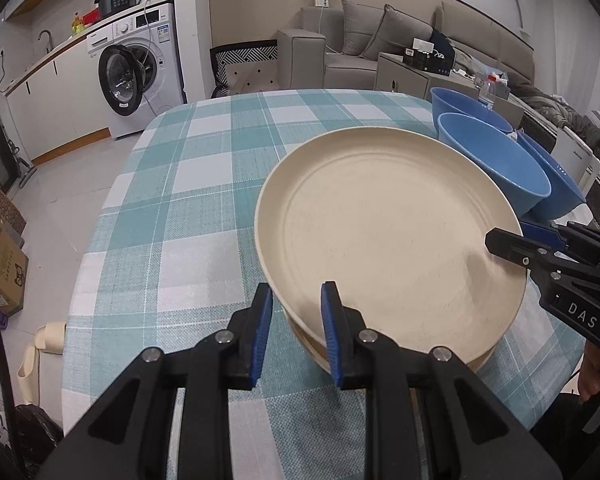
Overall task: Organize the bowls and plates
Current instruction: 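Lift the cream plate with both grippers and carry it over the stacked plates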
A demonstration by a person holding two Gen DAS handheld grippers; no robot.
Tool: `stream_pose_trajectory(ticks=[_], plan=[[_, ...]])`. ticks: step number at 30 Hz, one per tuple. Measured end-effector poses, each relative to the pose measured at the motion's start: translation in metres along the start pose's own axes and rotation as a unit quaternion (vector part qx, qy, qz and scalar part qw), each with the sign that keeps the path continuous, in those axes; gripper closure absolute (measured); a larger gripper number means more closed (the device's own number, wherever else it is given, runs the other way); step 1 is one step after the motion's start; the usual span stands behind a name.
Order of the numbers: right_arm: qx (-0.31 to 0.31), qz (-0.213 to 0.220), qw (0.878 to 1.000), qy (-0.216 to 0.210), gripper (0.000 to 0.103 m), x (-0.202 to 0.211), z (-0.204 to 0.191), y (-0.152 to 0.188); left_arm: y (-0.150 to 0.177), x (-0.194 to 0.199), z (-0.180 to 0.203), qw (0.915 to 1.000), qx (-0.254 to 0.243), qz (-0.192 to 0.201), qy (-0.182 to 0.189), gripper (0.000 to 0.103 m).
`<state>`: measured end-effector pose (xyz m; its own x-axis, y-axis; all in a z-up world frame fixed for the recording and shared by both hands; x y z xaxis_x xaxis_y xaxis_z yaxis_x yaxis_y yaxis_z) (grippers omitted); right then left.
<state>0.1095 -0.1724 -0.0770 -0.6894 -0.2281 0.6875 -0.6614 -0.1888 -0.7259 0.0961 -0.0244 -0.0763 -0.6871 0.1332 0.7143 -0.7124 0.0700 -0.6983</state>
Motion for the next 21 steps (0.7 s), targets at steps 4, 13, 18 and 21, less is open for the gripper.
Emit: stream_pose_trajectory(ticks=[4, 13, 18, 21], plan=[[0.003, -0.003, 1.0, 0.003, 0.074, 0.0, -0.001, 0.002, 0.002, -0.002, 0.001, 1.0, -0.005, -0.006, 0.0, 0.081], [0.007, -0.014, 1.0, 0.009, 0.073, -0.006, -0.002, 0.01, 0.007, -0.004, 0.004, 0.9995, -0.025, -0.017, -0.008, 0.079], [0.008, -0.019, 1.0, 0.014, 0.073, -0.007, 0.001, 0.014, 0.011, -0.006, 0.008, 0.9991, -0.033, -0.023, -0.009, 0.079], [0.01, -0.021, 1.0, 0.015, 0.073, -0.007, 0.001, 0.016, 0.012, -0.007, 0.009, 0.9988, -0.038, -0.027, -0.011, 0.079]])
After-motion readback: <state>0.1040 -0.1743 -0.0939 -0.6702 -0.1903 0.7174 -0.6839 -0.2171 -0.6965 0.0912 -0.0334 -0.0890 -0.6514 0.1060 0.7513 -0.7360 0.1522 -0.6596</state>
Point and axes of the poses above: each gripper's, at about its wrist camera, not at the fingertips, and x roughly against the way its jaws point, z to its right, y to its underside, the point moved 10 cm from there along -x, roughly the way its jaws point, and after that the axes turned 3 degrees about z, right-handed, at the moved point
